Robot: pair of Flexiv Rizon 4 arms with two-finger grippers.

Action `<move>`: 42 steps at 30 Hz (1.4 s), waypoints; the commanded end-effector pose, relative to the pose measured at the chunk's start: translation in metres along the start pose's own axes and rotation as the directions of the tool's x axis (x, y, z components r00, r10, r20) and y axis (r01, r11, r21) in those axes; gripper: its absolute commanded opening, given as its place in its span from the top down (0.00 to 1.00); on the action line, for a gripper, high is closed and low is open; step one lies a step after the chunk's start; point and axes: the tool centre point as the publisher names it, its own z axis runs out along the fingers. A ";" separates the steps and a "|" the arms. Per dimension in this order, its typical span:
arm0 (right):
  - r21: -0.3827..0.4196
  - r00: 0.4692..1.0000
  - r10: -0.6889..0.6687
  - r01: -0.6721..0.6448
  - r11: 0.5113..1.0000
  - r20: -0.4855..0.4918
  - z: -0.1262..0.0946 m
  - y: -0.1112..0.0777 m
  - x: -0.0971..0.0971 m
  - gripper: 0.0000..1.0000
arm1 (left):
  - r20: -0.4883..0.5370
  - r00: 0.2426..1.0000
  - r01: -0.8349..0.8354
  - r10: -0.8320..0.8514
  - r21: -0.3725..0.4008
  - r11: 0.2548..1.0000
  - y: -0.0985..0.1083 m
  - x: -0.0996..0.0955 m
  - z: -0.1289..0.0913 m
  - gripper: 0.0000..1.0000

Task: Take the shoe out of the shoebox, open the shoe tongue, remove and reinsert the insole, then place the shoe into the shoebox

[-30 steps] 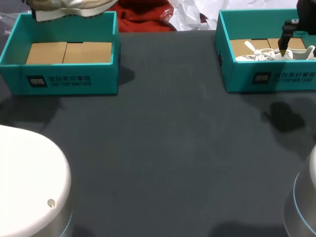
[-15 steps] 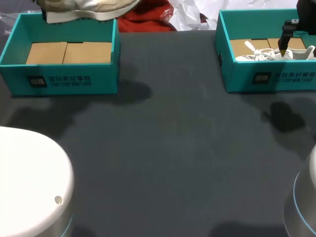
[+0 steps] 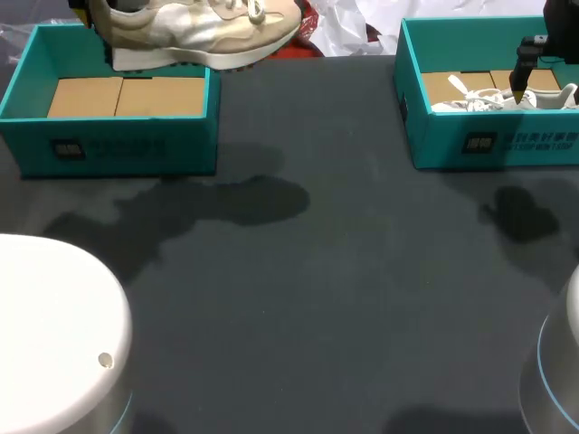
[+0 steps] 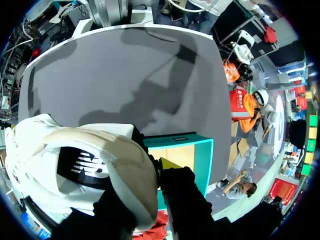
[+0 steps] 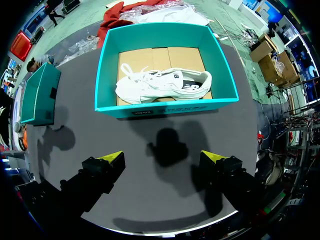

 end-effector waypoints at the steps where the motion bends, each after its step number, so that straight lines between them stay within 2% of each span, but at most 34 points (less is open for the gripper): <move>1: -0.001 1.000 0.000 0.000 1.000 -0.001 0.000 -0.001 0.000 0.00 | -0.011 1.000 -0.008 0.007 -0.040 0.999 -0.018 -0.013 0.001 1.00; 19: -0.001 1.000 0.000 0.000 1.000 -0.001 0.000 -0.001 0.000 0.00 | 0.021 0.997 -0.075 0.076 -0.052 0.996 -0.086 -0.079 0.005 1.00; 32: -0.001 1.000 0.000 0.000 1.000 -0.001 0.000 -0.001 0.000 0.00 | 0.002 0.991 -0.134 0.135 -0.061 0.989 -0.121 -0.130 0.033 1.00; 42: -0.001 1.000 0.000 0.000 1.000 -0.001 0.000 -0.001 0.000 0.00 | 0.006 0.980 -0.198 0.199 -0.037 0.979 -0.147 -0.151 0.061 1.00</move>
